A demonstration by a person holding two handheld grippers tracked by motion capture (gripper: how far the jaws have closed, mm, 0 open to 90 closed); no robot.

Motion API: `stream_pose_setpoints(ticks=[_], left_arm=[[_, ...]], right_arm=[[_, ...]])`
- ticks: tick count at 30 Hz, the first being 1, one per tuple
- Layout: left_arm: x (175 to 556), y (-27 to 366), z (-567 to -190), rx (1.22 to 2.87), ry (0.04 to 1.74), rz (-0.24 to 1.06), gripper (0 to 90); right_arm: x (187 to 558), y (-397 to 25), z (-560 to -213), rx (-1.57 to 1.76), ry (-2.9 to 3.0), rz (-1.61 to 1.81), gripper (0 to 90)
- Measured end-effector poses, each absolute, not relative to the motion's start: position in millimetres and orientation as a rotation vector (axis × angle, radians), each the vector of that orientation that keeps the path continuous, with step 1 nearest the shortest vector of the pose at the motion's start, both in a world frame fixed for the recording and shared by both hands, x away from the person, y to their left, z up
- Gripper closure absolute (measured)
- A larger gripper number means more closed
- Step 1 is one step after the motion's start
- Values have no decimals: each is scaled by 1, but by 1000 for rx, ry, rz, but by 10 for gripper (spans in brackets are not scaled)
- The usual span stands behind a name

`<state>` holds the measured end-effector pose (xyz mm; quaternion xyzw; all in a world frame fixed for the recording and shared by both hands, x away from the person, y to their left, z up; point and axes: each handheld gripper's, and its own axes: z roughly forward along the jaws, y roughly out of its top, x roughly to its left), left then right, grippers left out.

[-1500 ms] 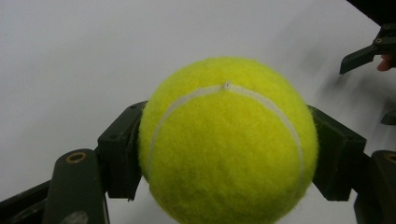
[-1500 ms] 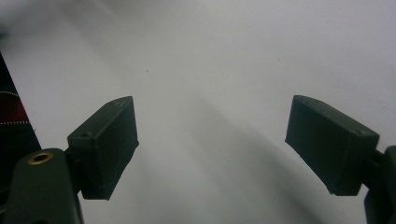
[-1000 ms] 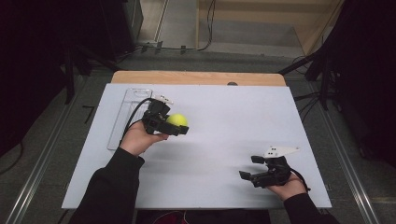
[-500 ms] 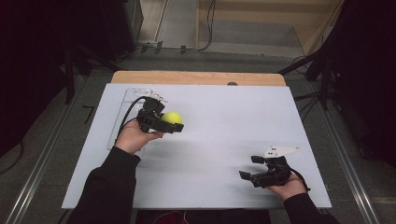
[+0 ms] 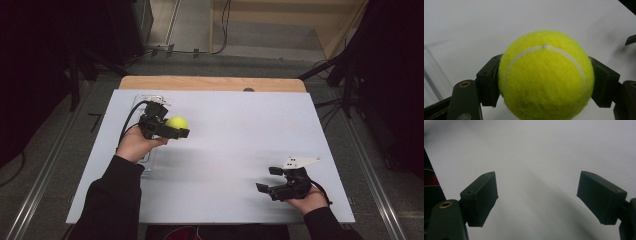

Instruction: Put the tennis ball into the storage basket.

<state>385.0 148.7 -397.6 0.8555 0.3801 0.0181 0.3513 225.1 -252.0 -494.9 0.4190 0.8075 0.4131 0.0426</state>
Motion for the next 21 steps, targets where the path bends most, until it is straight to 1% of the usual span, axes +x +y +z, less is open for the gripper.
stream_pose_setpoints(ticks=[21], left_arm=[[393, 174, -397, 2191, 1075, 110, 257]], right_arm=[[225, -252, -495, 1285, 2469, 1264, 149]])
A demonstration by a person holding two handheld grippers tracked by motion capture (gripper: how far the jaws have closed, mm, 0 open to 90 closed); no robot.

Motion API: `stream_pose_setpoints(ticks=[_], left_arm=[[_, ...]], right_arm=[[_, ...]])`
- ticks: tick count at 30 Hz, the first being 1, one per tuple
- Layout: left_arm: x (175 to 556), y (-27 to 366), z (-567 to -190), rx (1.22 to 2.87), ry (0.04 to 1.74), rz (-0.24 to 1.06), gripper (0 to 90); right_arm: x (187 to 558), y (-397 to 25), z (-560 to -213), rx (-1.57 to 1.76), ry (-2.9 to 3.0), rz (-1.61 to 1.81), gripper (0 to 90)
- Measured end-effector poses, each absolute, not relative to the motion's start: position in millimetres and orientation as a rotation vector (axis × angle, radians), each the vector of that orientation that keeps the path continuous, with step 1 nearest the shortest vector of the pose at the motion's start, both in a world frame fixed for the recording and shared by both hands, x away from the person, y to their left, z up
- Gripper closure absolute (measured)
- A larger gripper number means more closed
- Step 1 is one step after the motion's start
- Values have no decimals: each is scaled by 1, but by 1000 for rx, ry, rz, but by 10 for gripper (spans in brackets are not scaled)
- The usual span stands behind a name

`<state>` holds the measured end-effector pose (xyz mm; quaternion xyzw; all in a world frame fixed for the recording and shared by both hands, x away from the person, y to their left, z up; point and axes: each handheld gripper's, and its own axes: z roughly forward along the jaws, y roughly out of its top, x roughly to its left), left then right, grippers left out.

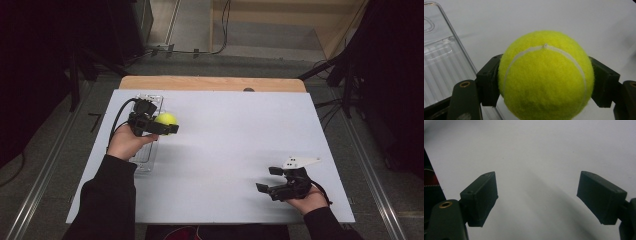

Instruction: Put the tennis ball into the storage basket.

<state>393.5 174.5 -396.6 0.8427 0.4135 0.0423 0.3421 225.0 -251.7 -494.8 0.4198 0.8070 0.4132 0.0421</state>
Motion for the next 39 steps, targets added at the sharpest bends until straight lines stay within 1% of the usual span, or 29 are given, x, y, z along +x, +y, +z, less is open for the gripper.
stream_pose_setpoints(ticks=[23, 32, 39], left_arm=[[400, 209, -393, 2127, 1187, 177, 257], [402, 228, -391, 2101, 1260, 232, 257], [403, 237, -392, 2085, 1289, 248, 257]], right_arm=[[225, -252, -495, 1283, 2474, 1262, 149], [225, -252, -495, 1279, 2476, 1261, 149], [225, -252, -495, 1278, 2476, 1261, 149]])
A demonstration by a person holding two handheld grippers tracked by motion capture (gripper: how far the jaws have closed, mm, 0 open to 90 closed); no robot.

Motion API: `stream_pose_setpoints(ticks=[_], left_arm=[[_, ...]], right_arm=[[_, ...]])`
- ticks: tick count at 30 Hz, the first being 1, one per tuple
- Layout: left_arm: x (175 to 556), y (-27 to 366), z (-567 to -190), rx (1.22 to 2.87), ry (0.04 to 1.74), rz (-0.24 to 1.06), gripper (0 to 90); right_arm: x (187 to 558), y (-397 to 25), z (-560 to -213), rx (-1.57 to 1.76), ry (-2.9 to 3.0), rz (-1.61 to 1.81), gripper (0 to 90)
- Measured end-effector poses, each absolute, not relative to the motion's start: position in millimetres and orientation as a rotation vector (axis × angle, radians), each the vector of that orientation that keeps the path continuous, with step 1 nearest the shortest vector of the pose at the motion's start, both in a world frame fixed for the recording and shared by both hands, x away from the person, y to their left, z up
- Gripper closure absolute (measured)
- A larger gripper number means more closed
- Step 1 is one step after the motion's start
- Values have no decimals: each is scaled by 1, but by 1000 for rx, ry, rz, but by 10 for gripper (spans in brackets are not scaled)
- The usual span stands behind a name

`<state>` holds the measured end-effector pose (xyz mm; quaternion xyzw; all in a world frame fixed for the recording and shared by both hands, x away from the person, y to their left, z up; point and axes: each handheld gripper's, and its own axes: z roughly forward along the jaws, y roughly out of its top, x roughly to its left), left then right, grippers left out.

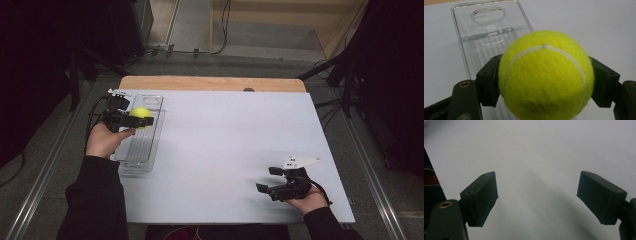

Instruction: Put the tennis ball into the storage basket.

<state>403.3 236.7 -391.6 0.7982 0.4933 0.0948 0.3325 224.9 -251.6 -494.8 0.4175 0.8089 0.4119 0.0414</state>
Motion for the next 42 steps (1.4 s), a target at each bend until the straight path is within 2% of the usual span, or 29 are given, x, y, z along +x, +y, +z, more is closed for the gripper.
stream_pose_setpoints(ticks=[8, 42], left_arm=[[403, 240, -390, 2066, 1312, 285, 257], [414, 237, -418, 2099, 1384, 249, 254]], right_arm=[[225, -252, -495, 1279, 2476, 1262, 149], [225, -251, -495, 1283, 2477, 1259, 149]])
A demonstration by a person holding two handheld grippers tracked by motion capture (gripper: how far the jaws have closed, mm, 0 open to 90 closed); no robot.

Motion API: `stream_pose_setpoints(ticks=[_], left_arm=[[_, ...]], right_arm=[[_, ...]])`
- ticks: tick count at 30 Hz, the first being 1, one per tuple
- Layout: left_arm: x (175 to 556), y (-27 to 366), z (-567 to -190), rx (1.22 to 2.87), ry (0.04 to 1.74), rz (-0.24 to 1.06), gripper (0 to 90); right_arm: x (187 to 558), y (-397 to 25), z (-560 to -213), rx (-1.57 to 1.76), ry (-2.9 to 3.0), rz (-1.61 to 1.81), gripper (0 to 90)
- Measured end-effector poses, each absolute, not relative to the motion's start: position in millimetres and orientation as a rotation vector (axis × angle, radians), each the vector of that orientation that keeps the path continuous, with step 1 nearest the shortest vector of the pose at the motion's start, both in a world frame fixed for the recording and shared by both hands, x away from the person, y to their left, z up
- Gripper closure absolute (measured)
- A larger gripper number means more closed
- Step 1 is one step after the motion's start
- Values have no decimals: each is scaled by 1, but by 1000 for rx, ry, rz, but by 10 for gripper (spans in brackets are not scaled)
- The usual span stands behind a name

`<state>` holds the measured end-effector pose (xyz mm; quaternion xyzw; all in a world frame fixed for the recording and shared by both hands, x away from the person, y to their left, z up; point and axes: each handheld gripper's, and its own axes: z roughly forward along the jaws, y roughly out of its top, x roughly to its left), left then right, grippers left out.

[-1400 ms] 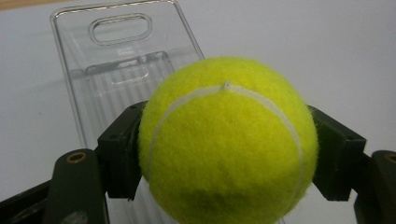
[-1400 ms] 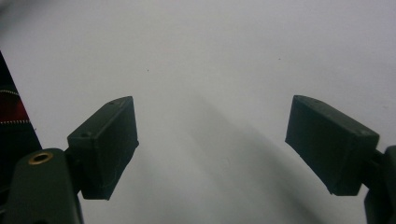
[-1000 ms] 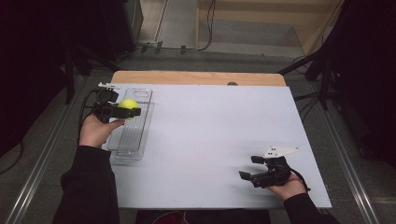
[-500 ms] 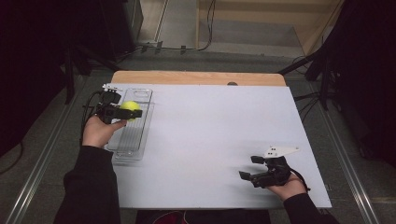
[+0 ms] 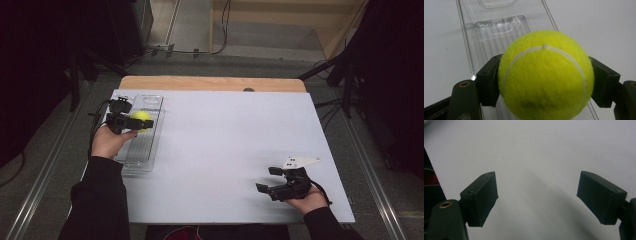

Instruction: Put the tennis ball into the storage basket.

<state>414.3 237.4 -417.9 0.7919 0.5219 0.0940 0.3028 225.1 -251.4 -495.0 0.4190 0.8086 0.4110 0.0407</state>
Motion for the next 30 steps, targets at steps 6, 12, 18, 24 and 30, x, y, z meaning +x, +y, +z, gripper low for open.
stream_pose_setpoints(ticks=[6, 12, 18, 24, 30], left_arm=[[417, 237, -424, 2114, 1395, 235, 252], [417, 237, -428, 2126, 1403, 232, 250], [417, 237, -427, 2121, 1406, 237, 250], [416, 240, -419, 2072, 1382, 230, 210], [411, 236, -409, 2066, 1354, 247, 196]], right_arm=[[225, -251, -495, 1283, 2476, 1258, 149], [225, -251, -495, 1284, 2475, 1258, 149], [225, -252, -495, 1281, 2476, 1259, 149], [225, -252, -495, 1281, 2475, 1262, 149], [225, -252, -495, 1278, 2477, 1261, 149]])
